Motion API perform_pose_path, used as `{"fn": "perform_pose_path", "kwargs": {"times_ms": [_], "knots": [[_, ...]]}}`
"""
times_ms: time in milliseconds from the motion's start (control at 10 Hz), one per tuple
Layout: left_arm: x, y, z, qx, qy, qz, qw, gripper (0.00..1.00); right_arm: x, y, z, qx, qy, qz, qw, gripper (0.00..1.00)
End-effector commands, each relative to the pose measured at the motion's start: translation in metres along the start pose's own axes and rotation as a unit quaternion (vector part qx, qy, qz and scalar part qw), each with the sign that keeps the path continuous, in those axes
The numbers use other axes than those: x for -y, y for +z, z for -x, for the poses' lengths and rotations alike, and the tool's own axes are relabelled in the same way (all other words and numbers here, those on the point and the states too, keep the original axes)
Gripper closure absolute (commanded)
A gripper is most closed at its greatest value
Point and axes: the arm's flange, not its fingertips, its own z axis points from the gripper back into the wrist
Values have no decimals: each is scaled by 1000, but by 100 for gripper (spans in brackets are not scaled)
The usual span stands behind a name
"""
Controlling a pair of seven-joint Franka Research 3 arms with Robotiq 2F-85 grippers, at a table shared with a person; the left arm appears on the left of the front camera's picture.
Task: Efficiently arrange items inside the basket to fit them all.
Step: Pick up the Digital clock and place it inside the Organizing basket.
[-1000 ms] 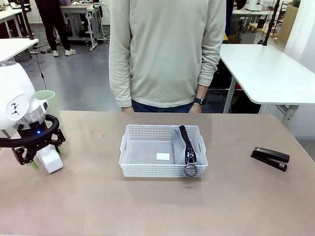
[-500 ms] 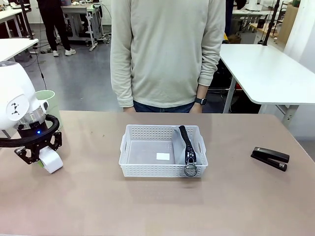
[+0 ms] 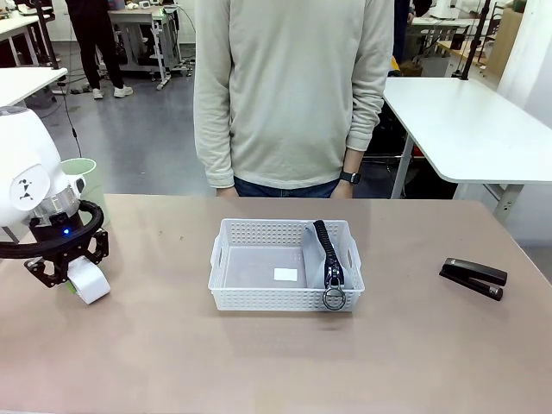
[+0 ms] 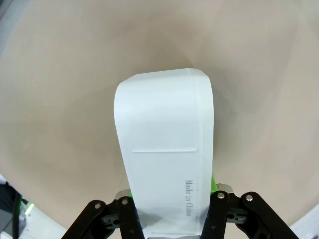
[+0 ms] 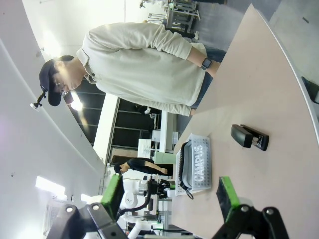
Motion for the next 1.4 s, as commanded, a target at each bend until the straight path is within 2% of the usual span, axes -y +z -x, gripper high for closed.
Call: {"fn": "perform_pose_path", "kwargs": {"times_ms": [0, 200, 300, 400, 500, 600, 700, 800, 900, 1200, 1300], "knots": [[-39, 63, 17, -44, -118, 43, 991, 100, 0, 1, 1, -3, 15, -2, 1000, 0], [-89, 129, 41, -71, -300, 94, 947, 100, 0, 1, 1, -3, 15, -2, 1000, 0], [-111, 146, 53, -69, -381, 114, 915, 100, 0, 1, 1, -3, 15, -2, 1000, 0], [-128, 152, 63, -50, -445, 143, 883, 100, 0, 1, 1, -3, 15, -2, 1000, 0], [-143, 154, 70, -23, -508, 172, 844, 100, 0, 1, 1, -3, 15, -2, 1000, 0], [-145, 154, 73, -16, -516, 193, 834, 100, 0, 1, 1, -3, 15, -2, 1000, 0], [-138, 154, 71, -27, -480, 190, 856, 100, 0, 1, 1, -3, 15, -2, 1000, 0], [-119, 153, 63, -28, -337, 146, 930, 97, 0, 1, 1, -3, 15, -2, 1000, 0], [-136, 195, 61, -7, -497, 171, 851, 97, 0, 1, 1, -3, 15, -2, 1000, 0], [-136, 195, 61, -7, -497, 171, 851, 97, 0, 1, 1, -3, 15, -2, 1000, 0], [-132, 190, 58, -10, -476, 162, 864, 50, 0, 1, 1, -3, 15, -2, 1000, 0]]}}
